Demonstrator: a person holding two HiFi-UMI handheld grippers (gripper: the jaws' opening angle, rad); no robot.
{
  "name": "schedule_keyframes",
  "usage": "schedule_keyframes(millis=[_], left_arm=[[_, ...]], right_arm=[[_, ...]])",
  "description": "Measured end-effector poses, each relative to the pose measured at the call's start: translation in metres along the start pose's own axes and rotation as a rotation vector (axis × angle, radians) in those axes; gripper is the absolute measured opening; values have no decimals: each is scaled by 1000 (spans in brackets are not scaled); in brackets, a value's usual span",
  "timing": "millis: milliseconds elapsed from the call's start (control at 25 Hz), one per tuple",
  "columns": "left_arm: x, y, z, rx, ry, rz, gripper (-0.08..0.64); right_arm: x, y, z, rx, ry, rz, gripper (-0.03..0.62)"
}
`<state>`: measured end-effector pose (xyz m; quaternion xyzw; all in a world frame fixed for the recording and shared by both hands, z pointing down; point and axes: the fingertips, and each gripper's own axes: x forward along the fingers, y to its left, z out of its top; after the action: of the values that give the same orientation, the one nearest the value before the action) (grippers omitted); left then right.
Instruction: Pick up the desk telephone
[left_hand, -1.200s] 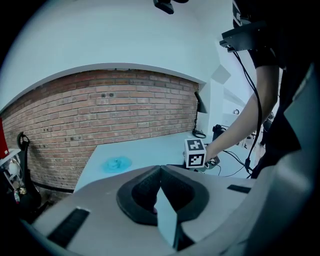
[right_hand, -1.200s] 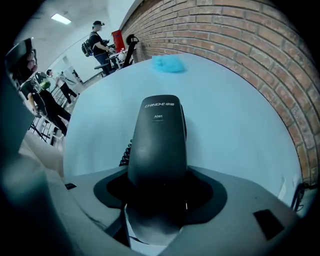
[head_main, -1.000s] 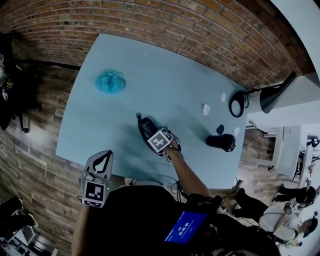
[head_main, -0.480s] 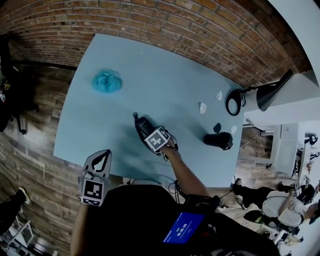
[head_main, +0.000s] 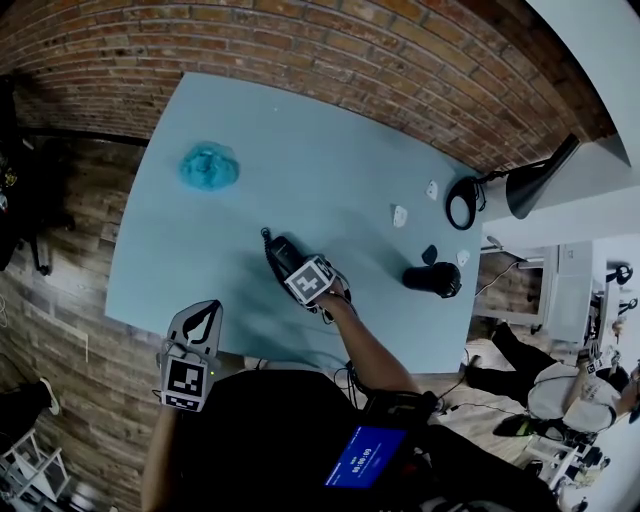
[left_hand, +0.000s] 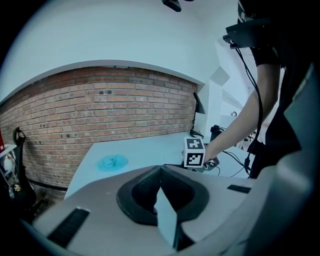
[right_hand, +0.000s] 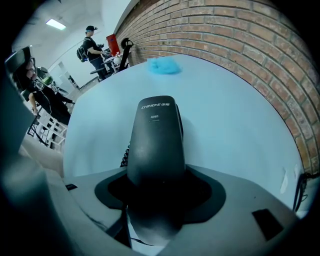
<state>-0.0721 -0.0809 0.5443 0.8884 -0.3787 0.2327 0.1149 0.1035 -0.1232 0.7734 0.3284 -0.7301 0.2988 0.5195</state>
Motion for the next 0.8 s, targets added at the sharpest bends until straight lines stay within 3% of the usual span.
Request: schedule_keyframes(millis=[800], left_arm=[[-2, 12, -6, -12, 9, -7, 20]], right_arm=[[-11, 4, 5, 46, -48, 16, 267]])
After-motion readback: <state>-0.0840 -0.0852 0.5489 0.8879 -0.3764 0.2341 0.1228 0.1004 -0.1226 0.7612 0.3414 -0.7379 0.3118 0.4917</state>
